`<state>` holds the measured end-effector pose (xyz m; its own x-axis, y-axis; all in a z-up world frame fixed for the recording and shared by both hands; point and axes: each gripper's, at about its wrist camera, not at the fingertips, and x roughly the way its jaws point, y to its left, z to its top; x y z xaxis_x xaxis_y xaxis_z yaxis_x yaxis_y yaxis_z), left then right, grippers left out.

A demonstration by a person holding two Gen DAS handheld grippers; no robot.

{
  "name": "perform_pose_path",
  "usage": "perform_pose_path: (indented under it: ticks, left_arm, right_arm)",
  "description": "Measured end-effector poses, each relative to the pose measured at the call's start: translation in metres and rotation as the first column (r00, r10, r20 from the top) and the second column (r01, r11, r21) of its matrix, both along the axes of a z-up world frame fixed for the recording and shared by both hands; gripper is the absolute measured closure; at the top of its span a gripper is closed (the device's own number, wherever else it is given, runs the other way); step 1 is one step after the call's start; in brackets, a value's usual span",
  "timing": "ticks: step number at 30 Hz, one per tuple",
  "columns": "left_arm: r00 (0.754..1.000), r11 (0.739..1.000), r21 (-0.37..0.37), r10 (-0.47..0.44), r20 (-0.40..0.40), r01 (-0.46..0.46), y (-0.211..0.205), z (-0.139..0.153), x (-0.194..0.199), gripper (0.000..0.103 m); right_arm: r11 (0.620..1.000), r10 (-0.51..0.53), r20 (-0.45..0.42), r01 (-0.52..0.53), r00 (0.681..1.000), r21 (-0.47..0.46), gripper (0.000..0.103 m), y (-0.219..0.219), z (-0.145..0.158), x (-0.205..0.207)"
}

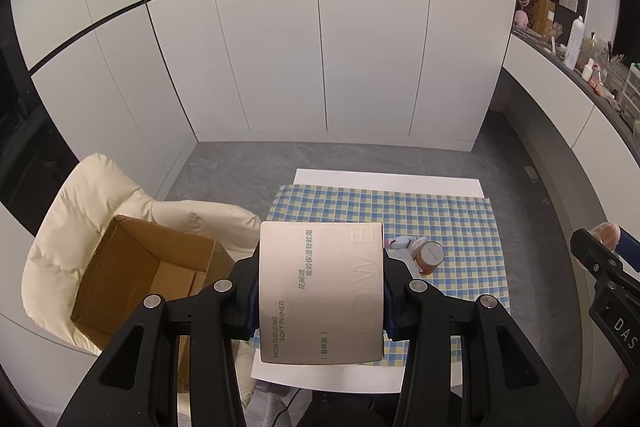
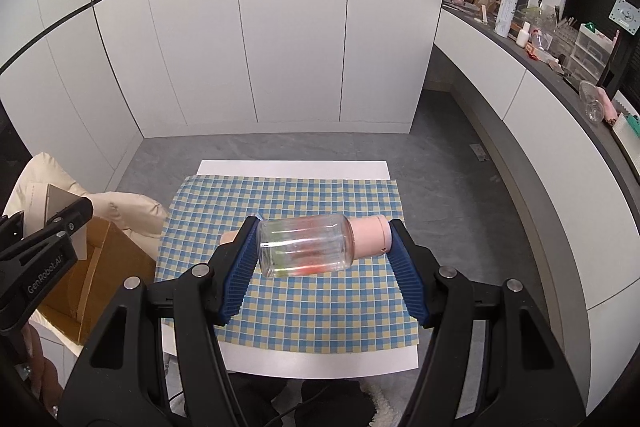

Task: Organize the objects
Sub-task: 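Carry the beige box with the left tool while the right tool carries the bottle to the cardboard box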

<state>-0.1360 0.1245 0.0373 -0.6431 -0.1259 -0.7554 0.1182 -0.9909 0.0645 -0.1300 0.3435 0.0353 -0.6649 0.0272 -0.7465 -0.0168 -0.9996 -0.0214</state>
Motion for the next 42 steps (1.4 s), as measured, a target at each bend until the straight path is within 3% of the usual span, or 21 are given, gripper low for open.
perform_pose_path:
  ticks: [20, 33, 42]
  left_arm:
    - [0.999, 0.999, 0.022, 0.026, 0.027, -0.027, -0.013, -0.005, 0.039, 0.058]
    - [1.000, 1.000, 0.026, 0.005, 0.011, -0.005, -0.014, -0.006, 0.095, 0.058]
    - [0.999, 0.999, 0.035, 0.004, 0.047, -0.005, -0.012, -0.027, 0.128, 0.058]
  right_arm:
    - [1.000, -0.004, 0.019, 0.004, 1.000, -0.001, 0.037, 0.001, -0.007, 0.036]
    - [1.000, 0.005, 0.036, -0.004, 0.999, -0.019, 0.037, 0.004, -0.023, 0.094]
    - [1.000, 0.014, 0.063, -0.012, 0.998, -0.021, 0.037, 0.007, -0.043, 0.134]
